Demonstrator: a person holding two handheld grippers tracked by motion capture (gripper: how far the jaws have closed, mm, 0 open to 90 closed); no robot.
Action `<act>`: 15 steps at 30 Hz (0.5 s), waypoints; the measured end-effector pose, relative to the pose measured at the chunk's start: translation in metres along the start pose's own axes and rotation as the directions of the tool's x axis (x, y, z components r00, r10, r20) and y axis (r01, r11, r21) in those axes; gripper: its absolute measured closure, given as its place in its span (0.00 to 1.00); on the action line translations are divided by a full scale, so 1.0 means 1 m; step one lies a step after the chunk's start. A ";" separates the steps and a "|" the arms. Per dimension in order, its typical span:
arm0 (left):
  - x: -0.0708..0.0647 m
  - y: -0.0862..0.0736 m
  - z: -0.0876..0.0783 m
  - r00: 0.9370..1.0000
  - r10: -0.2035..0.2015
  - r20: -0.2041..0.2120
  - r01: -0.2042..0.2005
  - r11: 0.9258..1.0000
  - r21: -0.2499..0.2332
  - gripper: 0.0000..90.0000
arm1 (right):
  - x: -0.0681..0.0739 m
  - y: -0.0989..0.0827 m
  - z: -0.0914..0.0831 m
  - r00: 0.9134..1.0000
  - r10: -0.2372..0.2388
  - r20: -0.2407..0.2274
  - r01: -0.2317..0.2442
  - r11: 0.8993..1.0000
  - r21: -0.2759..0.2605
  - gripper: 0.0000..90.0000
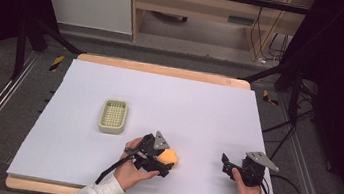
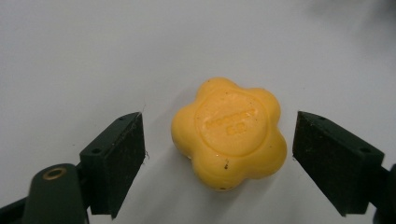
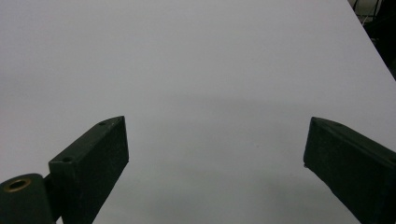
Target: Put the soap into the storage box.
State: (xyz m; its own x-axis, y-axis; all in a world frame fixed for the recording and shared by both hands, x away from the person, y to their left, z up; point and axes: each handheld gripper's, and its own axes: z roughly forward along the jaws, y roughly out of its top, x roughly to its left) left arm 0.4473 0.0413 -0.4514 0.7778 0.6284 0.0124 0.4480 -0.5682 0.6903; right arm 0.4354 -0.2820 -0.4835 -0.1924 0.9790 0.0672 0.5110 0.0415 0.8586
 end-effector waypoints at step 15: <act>-0.002 0.003 0.015 1.000 0.002 -0.001 -0.002 0.999 0.044 0.19 | 0.000 0.000 0.000 1.000 -0.003 -0.001 0.003 1.000 -0.001 0.08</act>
State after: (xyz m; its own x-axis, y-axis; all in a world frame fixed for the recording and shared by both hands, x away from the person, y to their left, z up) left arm 0.4538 0.0302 -0.4607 0.7781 0.6279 0.0141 0.4660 -0.5921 0.6575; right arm 0.4352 -0.2818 -0.4834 -0.1950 0.9786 0.0655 0.5097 0.0441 0.8592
